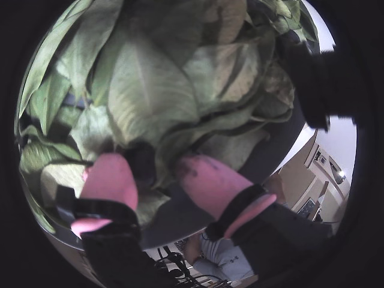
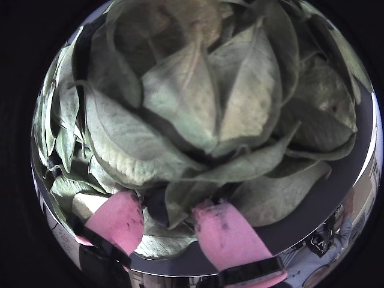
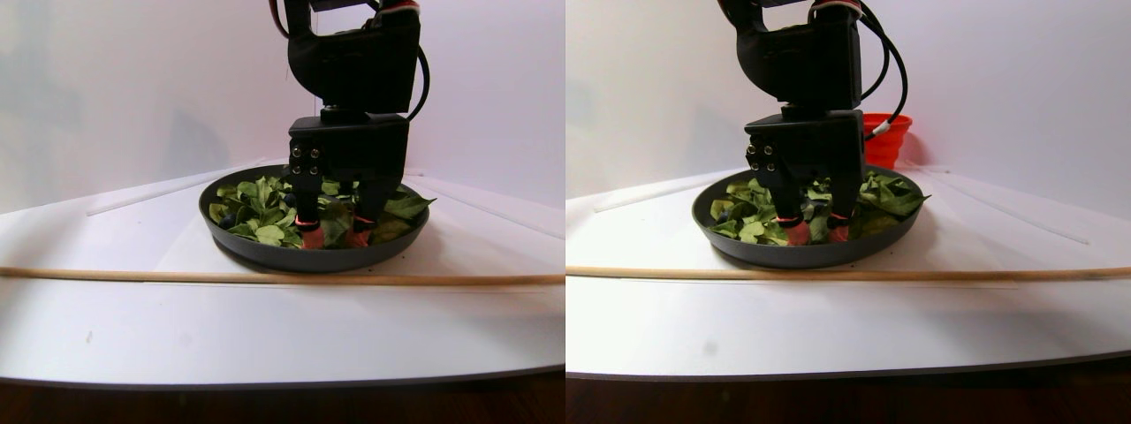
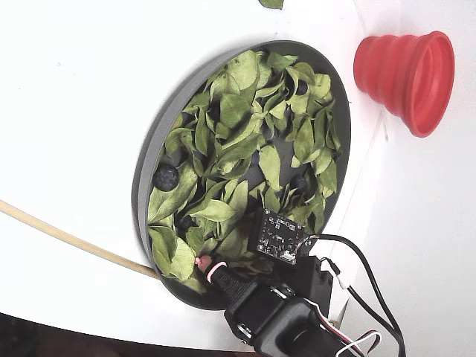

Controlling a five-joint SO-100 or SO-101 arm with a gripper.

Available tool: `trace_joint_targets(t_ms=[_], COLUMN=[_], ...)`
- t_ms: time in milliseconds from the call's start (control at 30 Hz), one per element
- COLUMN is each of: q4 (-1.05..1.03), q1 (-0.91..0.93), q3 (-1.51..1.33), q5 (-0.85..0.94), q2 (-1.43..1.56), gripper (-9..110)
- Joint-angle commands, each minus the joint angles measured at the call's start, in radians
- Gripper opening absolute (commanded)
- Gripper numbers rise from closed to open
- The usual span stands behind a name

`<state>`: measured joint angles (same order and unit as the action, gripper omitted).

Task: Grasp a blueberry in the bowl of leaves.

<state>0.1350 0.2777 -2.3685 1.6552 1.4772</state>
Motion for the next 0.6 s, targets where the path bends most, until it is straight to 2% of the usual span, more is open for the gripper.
trace_joint_targets(t_ms=[0, 567], q4=[0.021, 0.075], q1=[-0.003, -0.003], q3=[0.012, 0.009], q5=[-0.005, -0.011], q2=[-0.006, -0.072], gripper=[16, 12])
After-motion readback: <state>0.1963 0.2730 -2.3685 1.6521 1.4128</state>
